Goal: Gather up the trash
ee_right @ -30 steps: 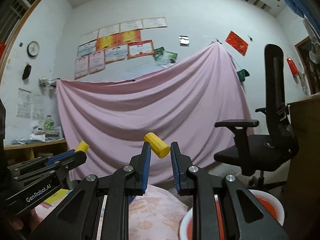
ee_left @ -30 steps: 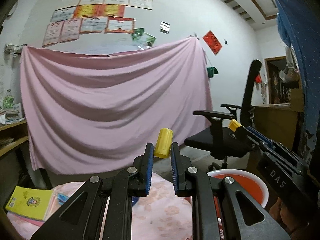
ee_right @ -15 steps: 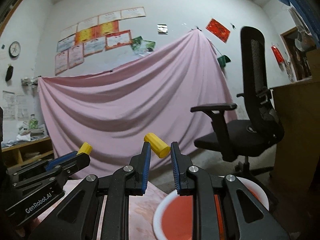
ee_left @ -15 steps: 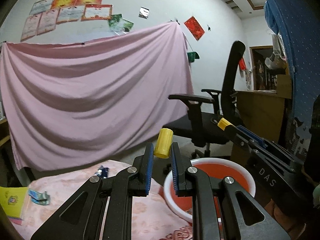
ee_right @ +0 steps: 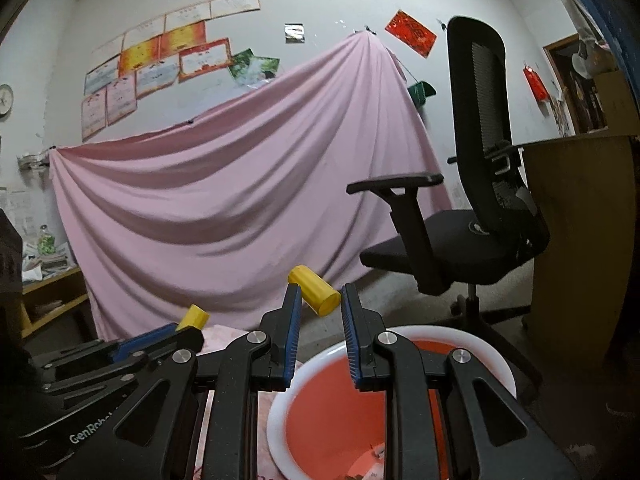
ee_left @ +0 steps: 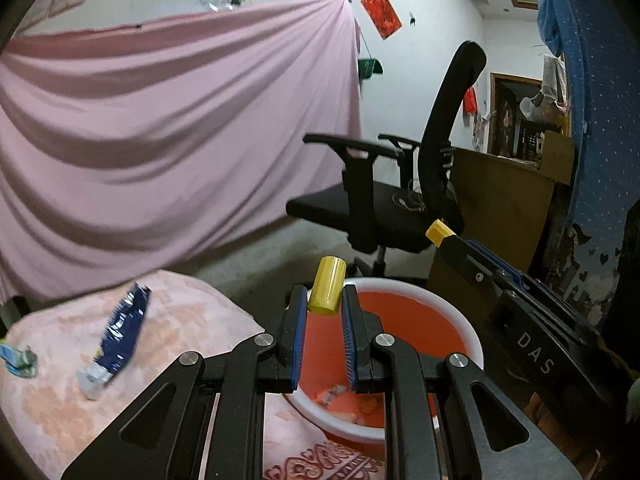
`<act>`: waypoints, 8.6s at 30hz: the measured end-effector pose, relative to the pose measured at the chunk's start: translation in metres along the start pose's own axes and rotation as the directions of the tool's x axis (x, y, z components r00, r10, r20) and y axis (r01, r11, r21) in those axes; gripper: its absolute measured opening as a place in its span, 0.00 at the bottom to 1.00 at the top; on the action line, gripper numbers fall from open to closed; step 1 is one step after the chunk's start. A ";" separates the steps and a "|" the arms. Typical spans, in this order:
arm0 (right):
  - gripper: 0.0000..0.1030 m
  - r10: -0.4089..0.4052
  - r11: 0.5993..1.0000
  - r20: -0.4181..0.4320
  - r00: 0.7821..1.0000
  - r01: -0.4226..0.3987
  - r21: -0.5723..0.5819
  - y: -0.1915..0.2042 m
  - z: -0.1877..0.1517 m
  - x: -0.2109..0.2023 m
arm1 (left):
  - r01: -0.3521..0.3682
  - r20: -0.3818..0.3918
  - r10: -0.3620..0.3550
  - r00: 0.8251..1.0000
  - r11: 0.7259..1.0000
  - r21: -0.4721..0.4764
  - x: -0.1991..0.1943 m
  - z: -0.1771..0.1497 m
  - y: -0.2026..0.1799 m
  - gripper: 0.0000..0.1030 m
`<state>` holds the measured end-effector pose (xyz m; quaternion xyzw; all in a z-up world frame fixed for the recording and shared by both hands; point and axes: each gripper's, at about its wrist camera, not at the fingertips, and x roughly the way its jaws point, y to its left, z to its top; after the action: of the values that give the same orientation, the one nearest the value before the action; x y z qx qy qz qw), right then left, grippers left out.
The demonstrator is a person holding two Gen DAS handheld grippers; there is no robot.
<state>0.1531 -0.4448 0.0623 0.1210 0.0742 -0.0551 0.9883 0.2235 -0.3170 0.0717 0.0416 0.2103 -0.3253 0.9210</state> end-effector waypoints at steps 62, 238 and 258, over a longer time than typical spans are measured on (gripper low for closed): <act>1.00 0.144 0.981 0.128 0.981 -0.124 -0.151 0.092 -0.005 -0.013 | -0.419 0.166 0.498 0.851 0.836 -0.354 -0.139 -0.053 0.138 0.98; 0.47 0.201 0.892 -0.696 0.689 -0.422 -0.161 0.172 -0.093 0.088 | -0.489 -0.211 0.444 0.871 0.826 -0.280 -0.107 -0.121 0.181 0.09; 0.17 0.268 0.883 -0.640 0.720 -0.450 -0.136 0.166 -0.083 0.076 | -0.480 -0.159 0.453 0.877 0.837 -0.261 -0.113 -0.119 0.170 0.09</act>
<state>0.2382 -0.2712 0.0083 0.0023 0.3674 0.1922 0.9100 0.2058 -0.0925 0.0000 -0.0304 0.2809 -0.0539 0.9577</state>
